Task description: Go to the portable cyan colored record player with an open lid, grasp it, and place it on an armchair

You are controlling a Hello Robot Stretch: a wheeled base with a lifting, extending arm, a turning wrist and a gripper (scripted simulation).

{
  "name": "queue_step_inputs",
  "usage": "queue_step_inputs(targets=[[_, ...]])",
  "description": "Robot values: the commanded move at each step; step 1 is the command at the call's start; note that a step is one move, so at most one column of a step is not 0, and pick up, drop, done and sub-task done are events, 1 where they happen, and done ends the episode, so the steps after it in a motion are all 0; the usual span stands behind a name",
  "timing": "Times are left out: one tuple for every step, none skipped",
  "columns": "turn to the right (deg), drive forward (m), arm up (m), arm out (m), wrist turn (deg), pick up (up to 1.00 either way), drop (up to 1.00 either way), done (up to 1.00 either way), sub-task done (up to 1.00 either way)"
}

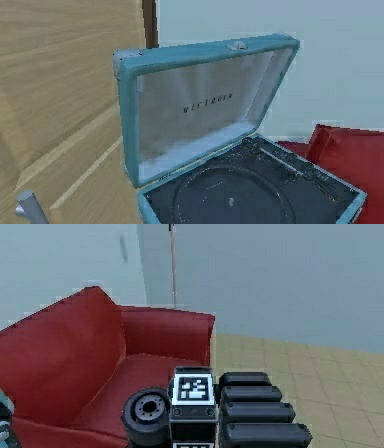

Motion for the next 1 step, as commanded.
queue_step_inputs(targets=[[0.0,0.35,0.00,0.00,0.0,0.00,0.00,0.00,0.00]])
